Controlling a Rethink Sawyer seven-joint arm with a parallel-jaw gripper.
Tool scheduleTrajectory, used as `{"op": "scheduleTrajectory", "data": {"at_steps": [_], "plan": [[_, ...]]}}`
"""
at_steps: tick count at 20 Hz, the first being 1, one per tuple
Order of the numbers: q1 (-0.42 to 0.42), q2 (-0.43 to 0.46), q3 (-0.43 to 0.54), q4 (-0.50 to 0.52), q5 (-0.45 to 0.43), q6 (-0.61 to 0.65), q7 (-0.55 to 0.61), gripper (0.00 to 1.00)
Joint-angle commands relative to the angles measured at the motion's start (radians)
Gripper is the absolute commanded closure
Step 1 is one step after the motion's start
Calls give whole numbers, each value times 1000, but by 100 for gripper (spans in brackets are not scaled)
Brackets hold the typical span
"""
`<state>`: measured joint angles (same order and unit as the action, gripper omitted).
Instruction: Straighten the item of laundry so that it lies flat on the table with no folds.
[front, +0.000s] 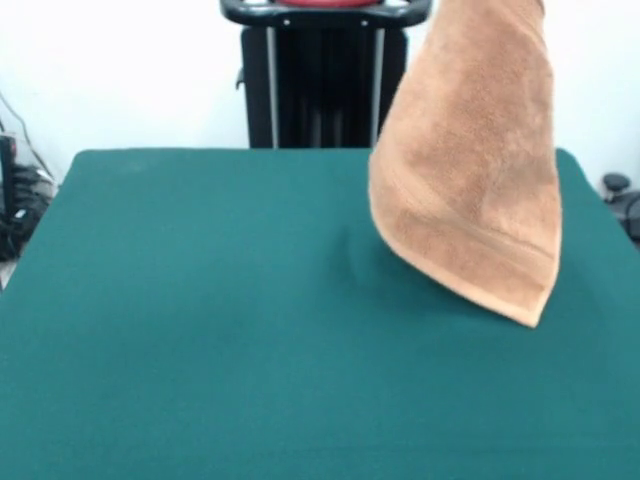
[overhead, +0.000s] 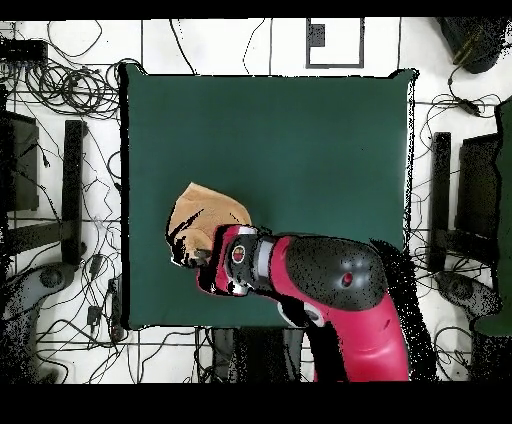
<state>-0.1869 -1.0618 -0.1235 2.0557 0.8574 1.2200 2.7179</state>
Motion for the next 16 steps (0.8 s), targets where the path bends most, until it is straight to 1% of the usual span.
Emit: {"op": "scheduleTrajectory", "data": {"at_steps": [1, 5, 8, 11, 12, 14, 15, 16], "plan": [[-43, 64, 108, 141, 98, 86, -159, 100], [-62, 77, 112, 151, 88, 75, -186, 100], [-54, 82, 123, 175, 128, 44, -205, 100], [-31, 67, 128, 198, 182, 38, -198, 100], [-22, 65, 131, 210, 214, 40, -203, 100], [-16, 69, 131, 215, 224, 33, -221, 100], [-18, 69, 131, 210, 219, 39, -222, 100], [-36, 89, 133, 205, 200, 40, -250, 100]]}}
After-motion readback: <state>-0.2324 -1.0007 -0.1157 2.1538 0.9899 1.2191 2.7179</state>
